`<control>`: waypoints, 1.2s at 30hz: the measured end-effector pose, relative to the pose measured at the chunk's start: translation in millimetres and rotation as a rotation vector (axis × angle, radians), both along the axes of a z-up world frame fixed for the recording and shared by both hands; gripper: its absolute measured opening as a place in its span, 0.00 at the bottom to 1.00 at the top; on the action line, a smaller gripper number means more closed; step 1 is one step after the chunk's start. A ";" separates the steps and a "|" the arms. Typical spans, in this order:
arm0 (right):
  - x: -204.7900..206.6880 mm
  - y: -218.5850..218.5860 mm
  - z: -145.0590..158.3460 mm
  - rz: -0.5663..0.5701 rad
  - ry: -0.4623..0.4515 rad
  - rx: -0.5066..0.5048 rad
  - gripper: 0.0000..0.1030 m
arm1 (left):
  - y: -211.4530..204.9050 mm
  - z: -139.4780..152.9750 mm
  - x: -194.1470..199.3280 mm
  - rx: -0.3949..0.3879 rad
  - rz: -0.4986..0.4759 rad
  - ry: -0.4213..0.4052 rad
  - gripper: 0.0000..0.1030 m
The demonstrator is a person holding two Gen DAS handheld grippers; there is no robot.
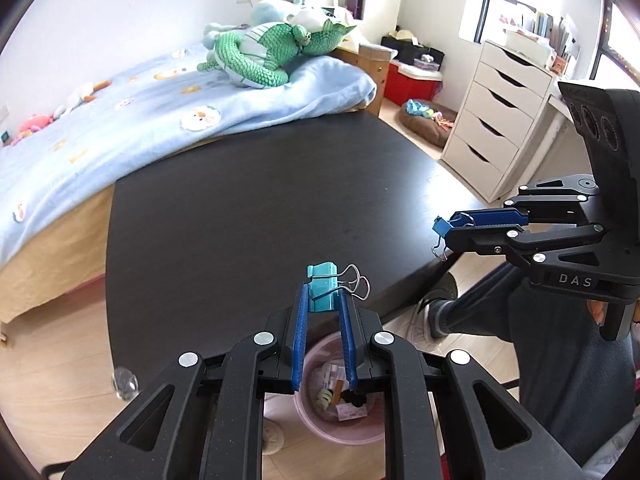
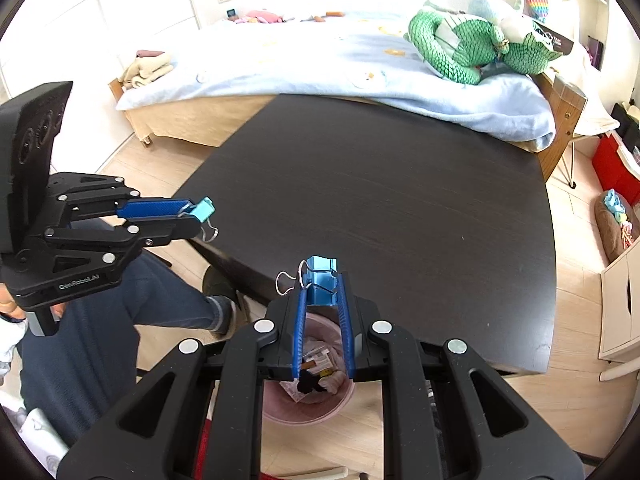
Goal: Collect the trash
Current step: 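Carry both binder clips over the pink wastebasket with both grippers, then open the right gripper to drop the blue clip into the wastebasket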
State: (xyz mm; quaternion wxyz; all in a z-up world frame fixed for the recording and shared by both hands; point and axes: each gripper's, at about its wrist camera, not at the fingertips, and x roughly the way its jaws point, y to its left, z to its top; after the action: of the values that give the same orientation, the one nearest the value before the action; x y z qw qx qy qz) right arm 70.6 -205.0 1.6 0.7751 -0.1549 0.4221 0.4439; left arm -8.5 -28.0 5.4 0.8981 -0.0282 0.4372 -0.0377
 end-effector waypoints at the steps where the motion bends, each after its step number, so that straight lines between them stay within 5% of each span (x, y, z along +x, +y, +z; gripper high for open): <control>1: -4.6 -2.5 2.3 0.002 0.000 0.006 0.14 | -0.7 0.4 -3.6 -0.008 0.003 -0.003 0.15; 23: -52.7 -9.1 -1.7 0.083 0.054 0.016 0.16 | -6.5 9.5 -36.6 -0.045 0.013 -0.032 0.15; 27: -50.4 -9.4 -4.1 0.065 0.044 0.009 0.71 | -6.2 9.9 -39.1 -0.047 0.012 -0.034 0.15; 36: -42.5 -18.3 -2.8 -0.022 0.021 0.004 0.89 | -8.0 8.3 -40.8 -0.054 0.000 -0.027 0.15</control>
State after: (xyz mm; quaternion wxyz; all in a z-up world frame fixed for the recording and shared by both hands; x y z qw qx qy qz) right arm 28.1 -223.3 -1.2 0.7757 -0.1440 0.4312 0.4377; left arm -49.3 -35.9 13.6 0.9028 -0.0522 0.4240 -0.0498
